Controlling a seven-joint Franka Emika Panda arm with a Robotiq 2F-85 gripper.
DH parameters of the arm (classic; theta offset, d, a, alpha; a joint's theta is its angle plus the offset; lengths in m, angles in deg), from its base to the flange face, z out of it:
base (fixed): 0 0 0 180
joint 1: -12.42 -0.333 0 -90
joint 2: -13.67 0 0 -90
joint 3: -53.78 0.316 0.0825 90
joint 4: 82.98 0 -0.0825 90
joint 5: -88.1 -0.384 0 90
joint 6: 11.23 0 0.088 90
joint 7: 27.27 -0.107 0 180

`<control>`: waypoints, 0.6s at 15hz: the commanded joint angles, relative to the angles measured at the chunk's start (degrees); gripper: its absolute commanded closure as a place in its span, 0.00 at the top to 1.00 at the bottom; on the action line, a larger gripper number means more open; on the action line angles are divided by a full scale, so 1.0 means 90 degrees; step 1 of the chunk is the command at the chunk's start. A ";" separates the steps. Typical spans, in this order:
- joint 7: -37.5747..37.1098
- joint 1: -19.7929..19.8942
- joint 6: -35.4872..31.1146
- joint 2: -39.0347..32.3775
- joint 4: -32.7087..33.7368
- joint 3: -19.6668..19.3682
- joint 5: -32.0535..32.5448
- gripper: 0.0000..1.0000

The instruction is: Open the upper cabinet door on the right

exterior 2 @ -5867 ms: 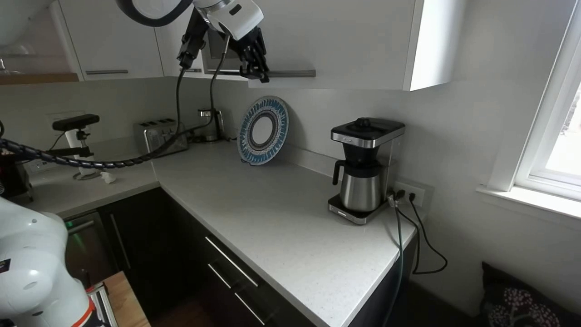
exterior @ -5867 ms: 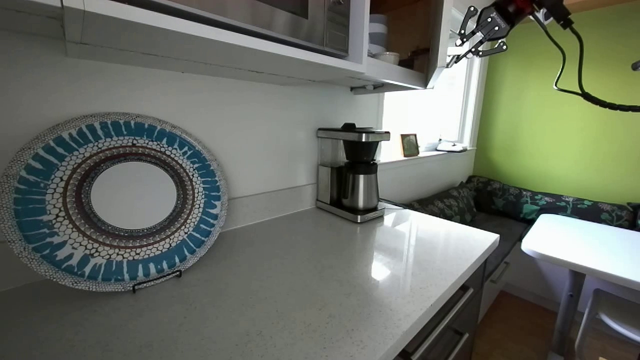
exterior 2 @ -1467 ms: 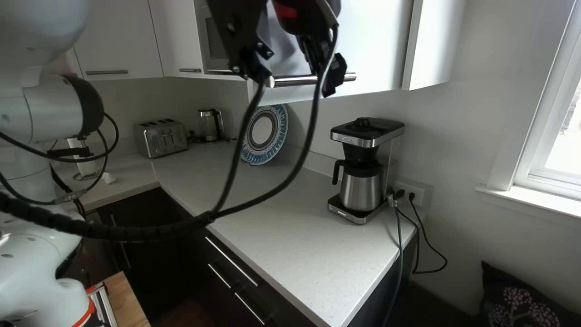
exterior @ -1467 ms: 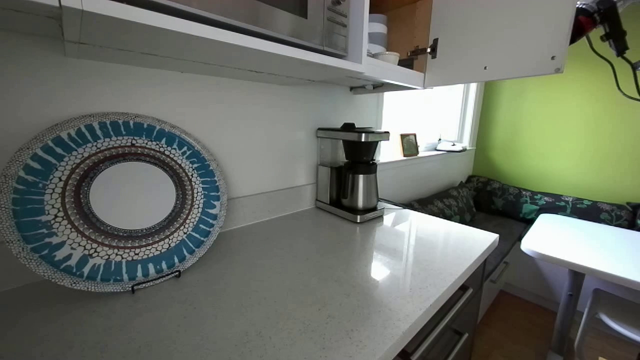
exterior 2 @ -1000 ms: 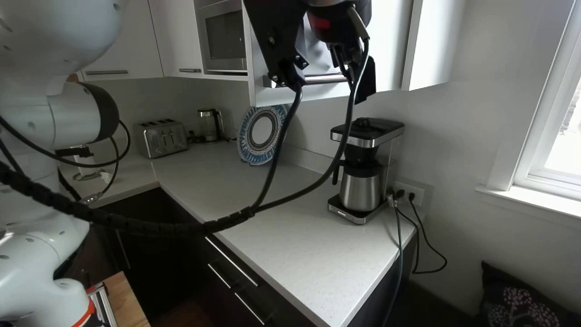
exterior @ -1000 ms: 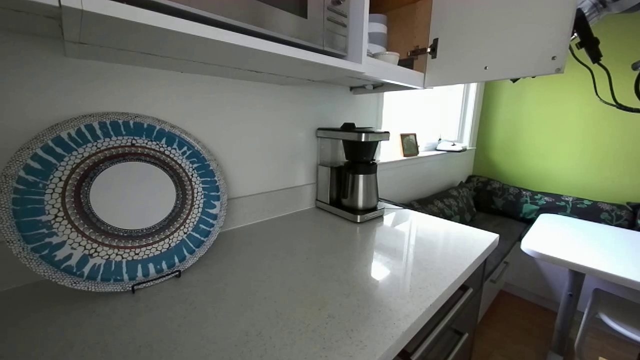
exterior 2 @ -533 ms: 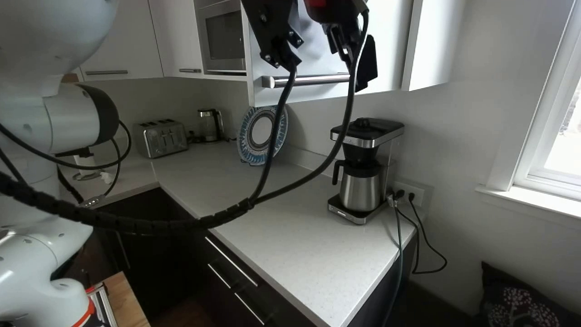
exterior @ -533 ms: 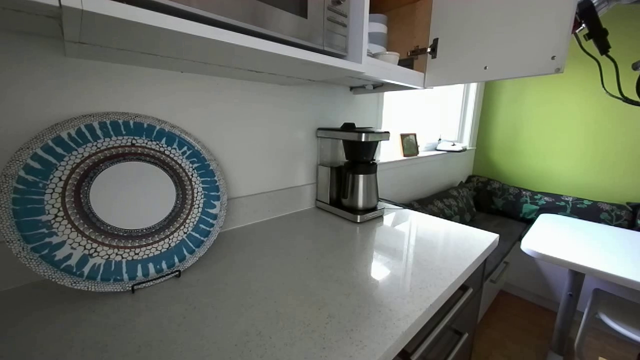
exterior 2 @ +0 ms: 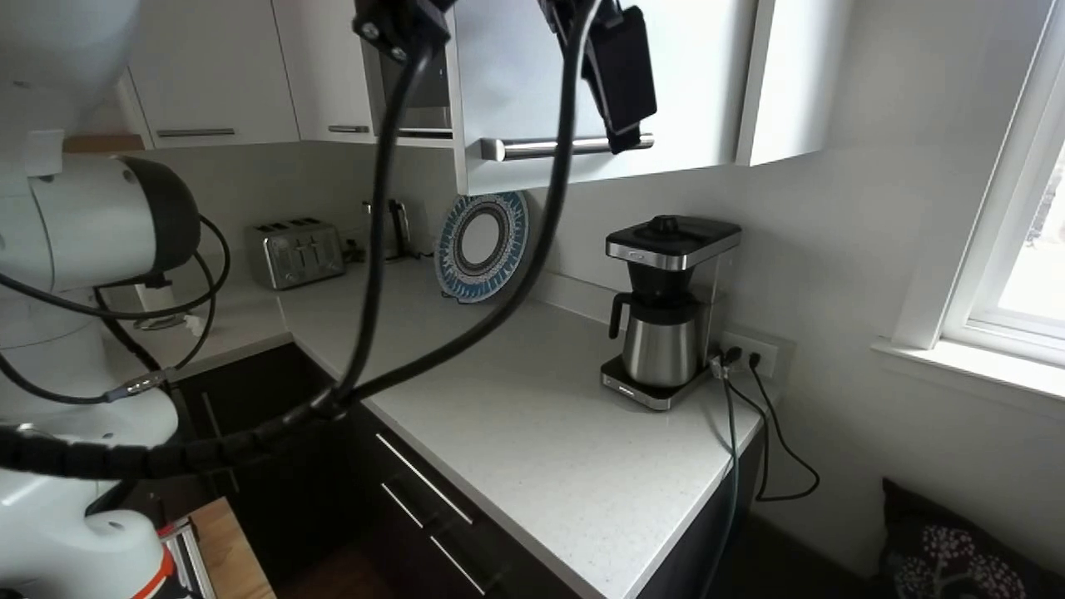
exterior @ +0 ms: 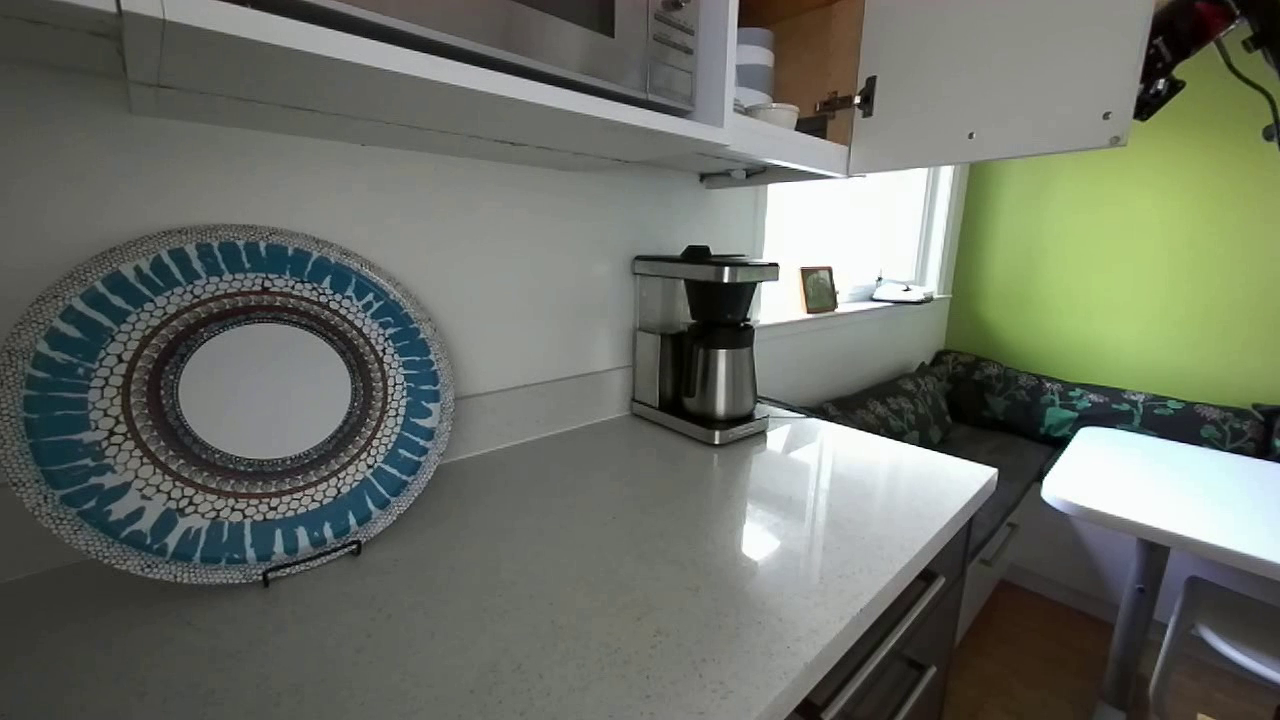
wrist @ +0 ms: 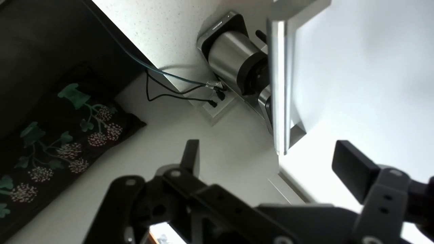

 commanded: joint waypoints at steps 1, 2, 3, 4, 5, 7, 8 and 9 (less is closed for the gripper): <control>0.0244 0.0567 0.0568 -0.0041 0.0414 0.0214 0.0130 1.00; 0.0420 0.0464 0.0608 0.0011 0.0361 -0.0070 0.0091 1.00; 0.0521 0.0556 0.0659 0.0048 0.0382 -0.0102 0.0079 1.00; 0.0645 0.0619 0.0724 0.0093 0.0360 -0.0149 0.0059 1.00; 0.0763 0.0666 0.0787 0.0157 0.0306 -0.0192 0.0076 1.00; 0.0895 0.0727 0.0920 0.0329 0.0166 -0.0270 0.0093 1.00; 0.0929 0.0744 0.0987 0.0403 0.0118 -0.0313 0.0137 1.00; 0.0968 0.0760 0.1033 0.0491 0.0061 -0.0355 0.0160 1.00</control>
